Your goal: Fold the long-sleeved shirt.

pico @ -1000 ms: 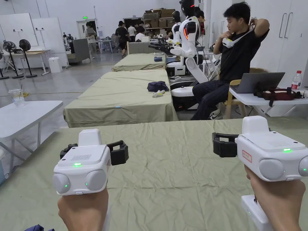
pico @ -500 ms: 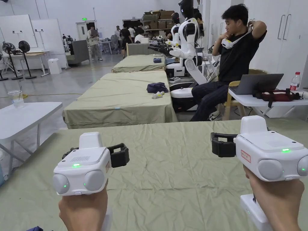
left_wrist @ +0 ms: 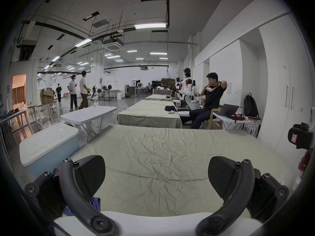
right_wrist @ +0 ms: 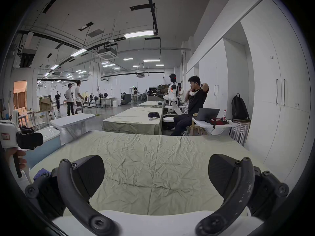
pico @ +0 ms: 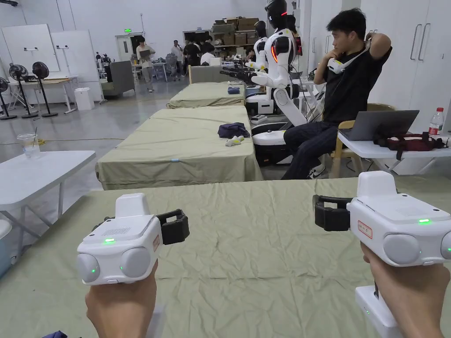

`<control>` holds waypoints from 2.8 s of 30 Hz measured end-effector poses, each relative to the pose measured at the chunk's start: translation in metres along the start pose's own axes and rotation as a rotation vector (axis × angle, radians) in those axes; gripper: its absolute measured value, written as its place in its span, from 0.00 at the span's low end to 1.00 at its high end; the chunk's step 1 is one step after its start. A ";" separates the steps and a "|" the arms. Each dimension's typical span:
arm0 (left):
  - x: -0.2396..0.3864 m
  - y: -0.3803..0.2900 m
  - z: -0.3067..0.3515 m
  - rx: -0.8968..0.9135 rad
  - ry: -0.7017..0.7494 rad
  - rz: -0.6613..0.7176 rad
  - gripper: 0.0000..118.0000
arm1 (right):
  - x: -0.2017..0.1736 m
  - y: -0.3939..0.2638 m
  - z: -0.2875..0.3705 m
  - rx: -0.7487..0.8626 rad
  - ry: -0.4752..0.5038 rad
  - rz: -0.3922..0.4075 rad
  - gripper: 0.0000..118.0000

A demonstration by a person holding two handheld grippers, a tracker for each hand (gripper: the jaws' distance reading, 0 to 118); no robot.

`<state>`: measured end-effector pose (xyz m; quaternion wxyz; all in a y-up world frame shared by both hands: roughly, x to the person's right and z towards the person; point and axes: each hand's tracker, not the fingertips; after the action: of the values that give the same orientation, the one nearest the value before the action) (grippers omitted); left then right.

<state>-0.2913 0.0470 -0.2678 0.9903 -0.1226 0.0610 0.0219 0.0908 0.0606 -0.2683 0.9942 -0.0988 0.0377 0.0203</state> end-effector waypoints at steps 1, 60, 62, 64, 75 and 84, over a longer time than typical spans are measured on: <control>0.000 0.000 0.000 -0.001 0.002 0.002 1.00 | 0.000 0.001 0.000 0.001 0.000 0.003 1.00; -0.002 -0.008 -0.008 -0.032 -0.019 0.011 1.00 | -0.005 -0.004 -0.002 -0.010 0.011 0.004 1.00; -0.001 -0.008 -0.007 -0.032 -0.018 0.002 1.00 | -0.004 -0.004 -0.001 -0.010 0.010 0.003 1.00; -0.001 -0.008 -0.007 -0.030 -0.018 -0.001 1.00 | -0.004 -0.003 -0.001 -0.007 0.009 0.001 1.00; 0.001 -0.010 -0.007 -0.037 -0.019 -0.008 1.00 | 0.002 -0.005 0.000 -0.011 0.003 -0.006 1.00; 0.003 -0.009 -0.006 -0.042 -0.022 -0.016 1.00 | 0.003 -0.007 0.000 -0.011 0.001 -0.004 1.00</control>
<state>-0.2889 0.0370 -0.2715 0.9883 -0.1437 0.0485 0.0168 0.0936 0.0542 -0.2674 0.9937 -0.1042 0.0377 0.0184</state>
